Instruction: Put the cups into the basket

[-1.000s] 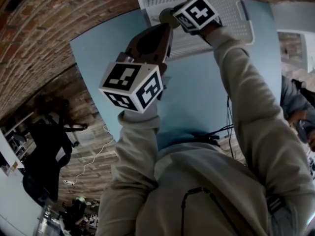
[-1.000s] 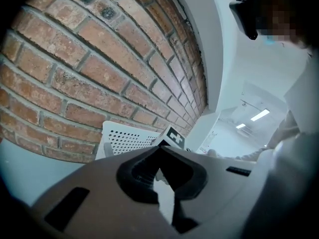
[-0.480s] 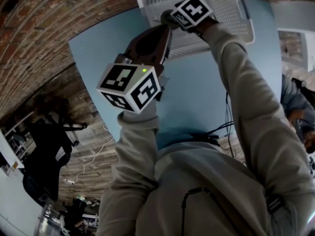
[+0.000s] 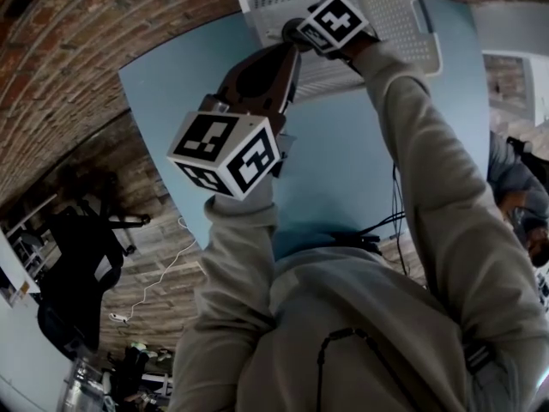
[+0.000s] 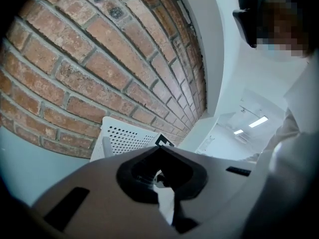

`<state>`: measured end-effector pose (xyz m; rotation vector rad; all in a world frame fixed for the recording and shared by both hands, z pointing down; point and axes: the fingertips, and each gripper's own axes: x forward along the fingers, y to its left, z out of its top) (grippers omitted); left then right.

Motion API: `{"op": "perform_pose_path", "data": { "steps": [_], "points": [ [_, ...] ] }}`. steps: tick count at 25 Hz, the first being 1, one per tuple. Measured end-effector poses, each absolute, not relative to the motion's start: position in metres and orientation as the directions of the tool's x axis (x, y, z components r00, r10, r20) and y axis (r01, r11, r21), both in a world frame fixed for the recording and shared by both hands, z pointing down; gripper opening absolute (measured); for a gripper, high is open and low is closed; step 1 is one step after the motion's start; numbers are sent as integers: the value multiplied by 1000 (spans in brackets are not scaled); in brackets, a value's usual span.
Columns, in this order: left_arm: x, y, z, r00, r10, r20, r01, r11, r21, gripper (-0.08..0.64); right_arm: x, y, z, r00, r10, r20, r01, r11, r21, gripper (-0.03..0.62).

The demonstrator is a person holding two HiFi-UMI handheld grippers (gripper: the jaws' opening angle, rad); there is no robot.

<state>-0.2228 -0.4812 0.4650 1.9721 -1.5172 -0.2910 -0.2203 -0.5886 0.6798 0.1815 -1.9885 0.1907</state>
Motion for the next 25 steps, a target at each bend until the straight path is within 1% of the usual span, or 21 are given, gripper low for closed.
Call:
{"op": "perform_pose_path", "data": {
  "steps": [4,7,12,15,18,20,21,23,24,25],
  "points": [
    [-221,-475,464,311,-930,198,-793,-139,594,-5,-213,-592,668,-395,-72,916,-204,979,-11,296],
    [-229,-467,462,290,-937,195,-787,-117,605,-5,-204,-599,643,-403,-130,906,-213,976,45,296],
    [-228,-457,449,267,-944,195,-810,-110,576,-5,-206,-601,590,-515,-152,843,-271,962,8,295],
    [-220,-453,434,273,-945,181,-821,-131,556,-5,-200,-598,569,-548,-185,816,-301,954,14,291],
    [-214,-446,415,287,-946,148,-826,-166,539,-5,-193,-589,546,-612,-208,763,-325,946,-2,275],
    [-212,-441,404,279,-951,133,-834,-171,525,-5,-188,-580,527,-658,-222,719,-329,944,-9,245],
    [-211,-437,398,274,-953,127,-838,-172,518,-5,-184,-576,517,-679,-233,696,-332,943,-9,214],
    [-207,-430,387,272,-956,113,-845,-181,504,-5,-175,-570,495,-716,-262,647,-347,938,-5,109],
    [-203,-426,382,275,-956,106,-849,-189,494,-5,-170,-566,484,-732,-279,622,-357,934,-2,66],
    [-199,-422,376,278,-955,102,-853,-197,483,-5,-164,-563,473,-746,-294,597,-367,930,0,44]
  ]
}}
